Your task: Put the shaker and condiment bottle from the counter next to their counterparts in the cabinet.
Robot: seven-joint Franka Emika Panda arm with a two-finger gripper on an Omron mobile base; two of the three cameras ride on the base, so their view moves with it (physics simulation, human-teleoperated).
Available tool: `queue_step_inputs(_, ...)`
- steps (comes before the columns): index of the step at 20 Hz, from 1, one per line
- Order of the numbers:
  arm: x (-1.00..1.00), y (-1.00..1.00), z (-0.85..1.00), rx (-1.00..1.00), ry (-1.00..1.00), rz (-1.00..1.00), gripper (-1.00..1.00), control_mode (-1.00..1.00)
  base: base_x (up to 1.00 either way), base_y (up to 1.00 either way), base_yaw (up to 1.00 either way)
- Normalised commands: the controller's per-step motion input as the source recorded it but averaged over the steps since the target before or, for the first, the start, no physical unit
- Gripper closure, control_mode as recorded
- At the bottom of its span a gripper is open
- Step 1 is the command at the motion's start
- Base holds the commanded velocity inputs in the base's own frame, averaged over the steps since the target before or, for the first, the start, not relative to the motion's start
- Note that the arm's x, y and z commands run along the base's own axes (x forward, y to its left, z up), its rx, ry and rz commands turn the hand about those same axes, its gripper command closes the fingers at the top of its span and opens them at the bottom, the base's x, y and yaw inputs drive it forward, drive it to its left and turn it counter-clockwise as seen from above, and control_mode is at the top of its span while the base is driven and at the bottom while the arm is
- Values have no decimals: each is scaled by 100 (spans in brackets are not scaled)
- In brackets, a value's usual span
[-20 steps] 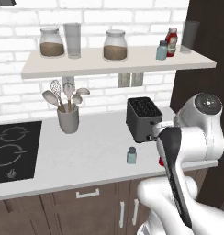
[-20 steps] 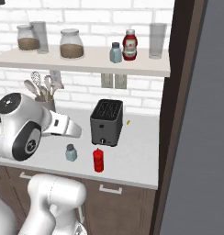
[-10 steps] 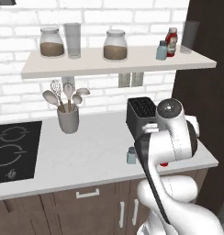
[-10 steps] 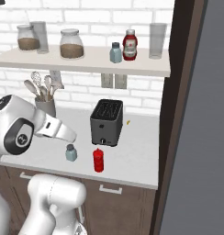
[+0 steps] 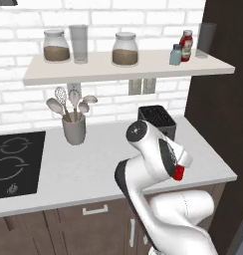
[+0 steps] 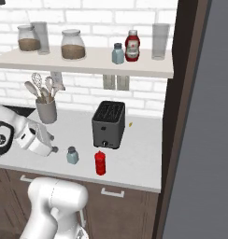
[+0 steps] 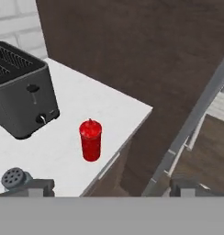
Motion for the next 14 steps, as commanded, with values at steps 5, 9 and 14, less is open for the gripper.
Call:
queue_step_inputs(5,0,89,0,16,-34,-29,-100,-100,0,0,0)
queue_step_inputs(9,8,93,-12,21,-33,-7,-100,-100,0,0,0)
queue_step_inputs(14,61,71,-44,13,-19,-2,-100,-100,0,0,0)
